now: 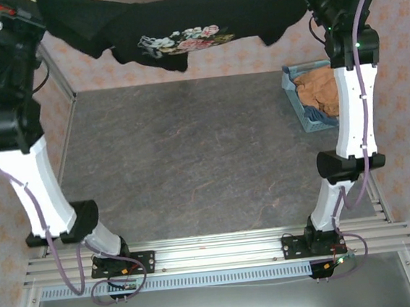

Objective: Fold and stack the t-shirts

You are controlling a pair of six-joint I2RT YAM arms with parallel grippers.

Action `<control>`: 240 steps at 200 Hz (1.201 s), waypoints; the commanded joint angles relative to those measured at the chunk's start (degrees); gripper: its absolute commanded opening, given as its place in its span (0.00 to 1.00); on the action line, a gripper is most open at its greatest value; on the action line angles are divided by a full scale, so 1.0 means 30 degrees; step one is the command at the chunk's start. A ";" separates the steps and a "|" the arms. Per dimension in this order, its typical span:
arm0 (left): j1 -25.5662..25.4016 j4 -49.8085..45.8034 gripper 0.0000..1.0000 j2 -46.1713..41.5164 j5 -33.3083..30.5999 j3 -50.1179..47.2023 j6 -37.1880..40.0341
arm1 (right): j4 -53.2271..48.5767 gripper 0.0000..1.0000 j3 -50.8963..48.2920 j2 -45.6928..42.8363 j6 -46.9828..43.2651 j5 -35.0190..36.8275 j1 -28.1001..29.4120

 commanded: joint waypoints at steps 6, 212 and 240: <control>0.0084 -0.3253 0.00 -0.1024 -0.0095 -0.4474 0.0451 | -0.1890 0.00 -0.5086 -0.1074 -0.0226 0.0638 -0.0074; -0.4056 -0.6191 0.00 -1.1507 -0.1143 -3.6813 -0.7665 | -0.4413 0.00 -3.3941 -1.0886 0.2186 0.5121 0.3575; -0.4273 -0.8147 0.00 -1.2942 -0.0542 -3.7555 -0.7739 | -0.5938 0.00 -3.4595 -1.2385 0.1945 0.5757 0.3390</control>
